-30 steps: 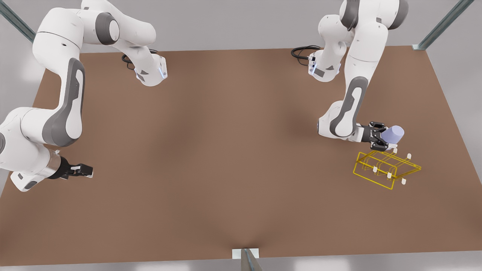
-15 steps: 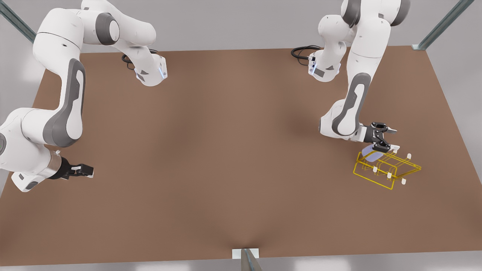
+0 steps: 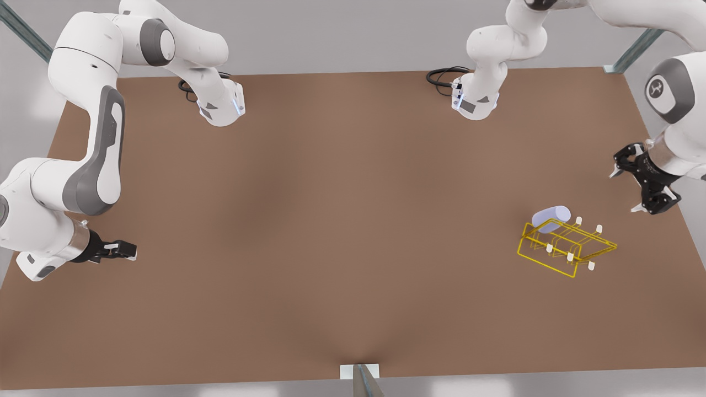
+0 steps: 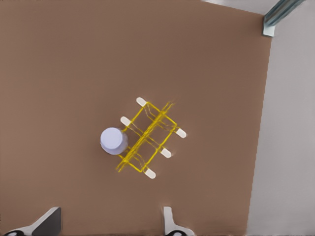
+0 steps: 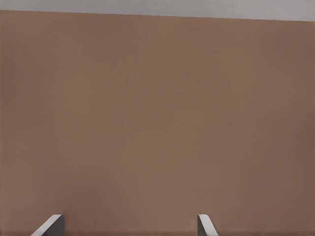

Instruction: Place the cup on the cup holder

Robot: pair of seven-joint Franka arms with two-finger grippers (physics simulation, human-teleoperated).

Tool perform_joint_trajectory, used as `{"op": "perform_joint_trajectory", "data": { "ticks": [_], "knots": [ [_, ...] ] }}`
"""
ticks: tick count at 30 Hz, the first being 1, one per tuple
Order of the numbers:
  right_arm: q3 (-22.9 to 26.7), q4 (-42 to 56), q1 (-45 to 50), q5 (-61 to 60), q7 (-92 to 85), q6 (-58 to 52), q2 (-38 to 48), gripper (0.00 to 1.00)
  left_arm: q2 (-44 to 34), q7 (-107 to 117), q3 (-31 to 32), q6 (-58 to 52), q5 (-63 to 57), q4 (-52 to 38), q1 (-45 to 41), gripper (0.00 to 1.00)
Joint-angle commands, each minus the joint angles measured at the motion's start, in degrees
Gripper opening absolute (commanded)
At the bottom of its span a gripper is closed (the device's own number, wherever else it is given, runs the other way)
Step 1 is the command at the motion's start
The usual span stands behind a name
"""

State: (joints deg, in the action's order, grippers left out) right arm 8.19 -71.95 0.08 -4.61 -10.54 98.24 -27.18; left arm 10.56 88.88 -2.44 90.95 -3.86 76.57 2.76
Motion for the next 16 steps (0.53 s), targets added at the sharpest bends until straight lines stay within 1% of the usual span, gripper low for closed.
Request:
{"op": "perform_joint_trajectory", "data": {
  "ticks": [1,3,16],
  "knots": [
    [0.0,0.0,0.0,0.0,-0.1,0.0,0.0,1.0,1.8,-95.6,2.0,-6.9,4.8,-3.8,-5.9,1.0],
    [0.0,0.0,0.0,0.0,-0.1,0.0,0.0,1.0,0.3,-95.3,2.0,-5.9,5.3,-1.4,-5.9,1.0],
    [0.0,0.0,0.0,0.0,-0.1,0.0,-0.1,1.0,0.0,-94.8,2.1,-6.1,5.4,-1.3,-6.1,1.0]
  ]
}}
